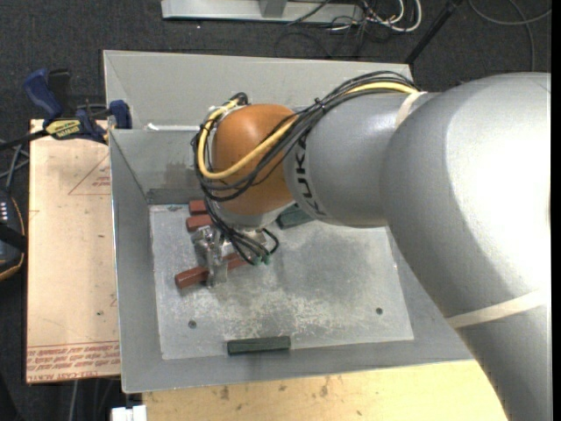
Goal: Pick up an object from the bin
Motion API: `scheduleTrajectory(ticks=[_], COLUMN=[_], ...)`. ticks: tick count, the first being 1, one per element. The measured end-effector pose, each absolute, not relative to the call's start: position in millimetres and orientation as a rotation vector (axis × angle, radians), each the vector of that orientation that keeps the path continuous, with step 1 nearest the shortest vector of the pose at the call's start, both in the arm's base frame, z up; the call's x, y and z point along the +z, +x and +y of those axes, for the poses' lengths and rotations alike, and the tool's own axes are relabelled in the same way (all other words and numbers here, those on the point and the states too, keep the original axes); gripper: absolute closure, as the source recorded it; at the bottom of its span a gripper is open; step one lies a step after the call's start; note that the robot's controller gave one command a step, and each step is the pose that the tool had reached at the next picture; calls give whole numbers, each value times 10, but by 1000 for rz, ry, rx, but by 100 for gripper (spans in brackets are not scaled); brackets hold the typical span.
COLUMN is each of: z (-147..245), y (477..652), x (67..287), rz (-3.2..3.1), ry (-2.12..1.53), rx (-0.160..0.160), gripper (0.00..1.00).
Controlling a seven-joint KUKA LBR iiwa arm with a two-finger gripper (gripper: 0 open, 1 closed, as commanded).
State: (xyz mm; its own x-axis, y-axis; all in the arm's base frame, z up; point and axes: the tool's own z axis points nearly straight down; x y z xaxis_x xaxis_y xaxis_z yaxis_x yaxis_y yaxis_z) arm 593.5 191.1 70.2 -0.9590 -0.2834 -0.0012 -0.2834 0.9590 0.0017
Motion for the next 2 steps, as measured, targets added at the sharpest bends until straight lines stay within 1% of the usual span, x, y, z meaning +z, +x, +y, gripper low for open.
scheduleTrajectory(ticks=[1, 2], z=[1911, 1670], y=[5936, 5920], x=[702, 2282], rz=[3108, 3105], ry=[-450, -459], rx=[3, 2], gripper=[100, 100])
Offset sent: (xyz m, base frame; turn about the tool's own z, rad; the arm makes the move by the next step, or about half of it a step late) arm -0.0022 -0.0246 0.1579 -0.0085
